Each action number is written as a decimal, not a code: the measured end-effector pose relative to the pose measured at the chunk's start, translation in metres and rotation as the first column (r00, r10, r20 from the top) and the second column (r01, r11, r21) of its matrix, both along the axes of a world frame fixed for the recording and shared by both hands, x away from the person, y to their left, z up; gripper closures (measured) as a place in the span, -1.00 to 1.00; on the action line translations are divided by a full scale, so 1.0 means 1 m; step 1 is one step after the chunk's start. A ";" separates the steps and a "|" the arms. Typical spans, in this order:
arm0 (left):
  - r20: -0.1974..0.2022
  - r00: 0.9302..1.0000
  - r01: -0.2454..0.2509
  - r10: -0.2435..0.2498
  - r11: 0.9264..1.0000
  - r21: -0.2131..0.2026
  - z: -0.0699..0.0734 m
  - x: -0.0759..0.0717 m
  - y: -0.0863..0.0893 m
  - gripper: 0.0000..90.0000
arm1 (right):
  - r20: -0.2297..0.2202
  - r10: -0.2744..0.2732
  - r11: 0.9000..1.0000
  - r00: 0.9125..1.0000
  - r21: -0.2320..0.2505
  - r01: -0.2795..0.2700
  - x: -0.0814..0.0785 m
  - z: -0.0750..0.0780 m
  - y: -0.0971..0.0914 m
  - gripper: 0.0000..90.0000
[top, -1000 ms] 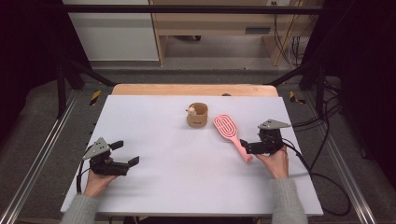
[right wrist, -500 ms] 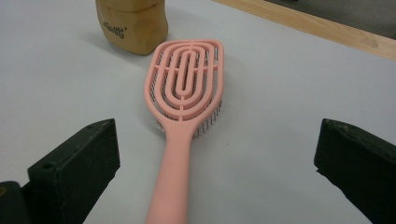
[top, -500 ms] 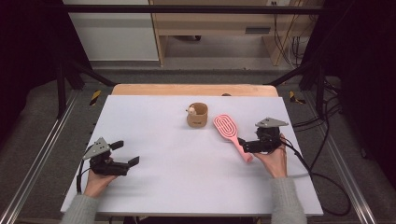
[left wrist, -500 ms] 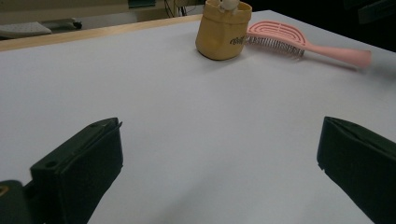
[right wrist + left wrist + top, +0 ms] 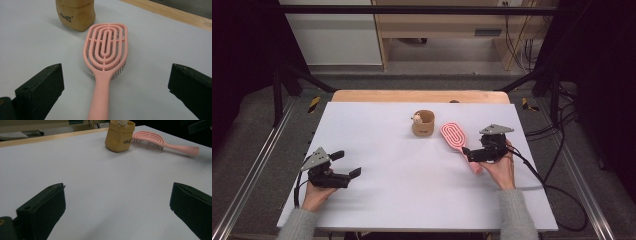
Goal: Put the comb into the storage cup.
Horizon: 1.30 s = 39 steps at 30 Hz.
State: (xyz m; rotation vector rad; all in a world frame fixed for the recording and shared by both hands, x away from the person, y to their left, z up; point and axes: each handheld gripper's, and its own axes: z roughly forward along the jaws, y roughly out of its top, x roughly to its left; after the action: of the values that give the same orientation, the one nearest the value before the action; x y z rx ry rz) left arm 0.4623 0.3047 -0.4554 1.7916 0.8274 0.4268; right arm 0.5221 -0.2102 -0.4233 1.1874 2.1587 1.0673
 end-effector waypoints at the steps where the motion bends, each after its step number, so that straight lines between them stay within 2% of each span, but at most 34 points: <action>1: 0.000 1.000 0.000 0.000 1.000 0.000 0.000 0.000 0.000 -1.00 | -0.001 -0.001 1.000 1.000 -0.001 0.001 0.001 0.000 0.001 -0.99; 25: -0.007 1.000 -0.006 0.006 1.000 0.000 0.000 0.001 0.000 -1.00 | -0.078 0.002 0.998 0.997 -0.067 -0.007 0.019 -0.022 0.016 -0.94; 35: -0.007 1.000 -0.007 0.007 1.000 0.000 0.000 0.001 0.001 -1.00 | -0.103 0.012 0.997 0.995 -0.074 -0.019 0.023 -0.030 0.020 -0.77; 39: -0.008 1.000 -0.007 0.007 1.000 -0.001 -0.001 0.001 0.001 -1.00 | -0.114 0.026 0.996 0.993 -0.080 -0.035 0.023 -0.033 0.022 -0.64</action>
State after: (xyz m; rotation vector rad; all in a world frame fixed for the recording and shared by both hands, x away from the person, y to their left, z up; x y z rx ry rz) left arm 0.4631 0.3053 -0.4559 1.7912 0.8395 0.4241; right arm 0.5453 -0.1883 -0.4563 1.2073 2.2905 0.9349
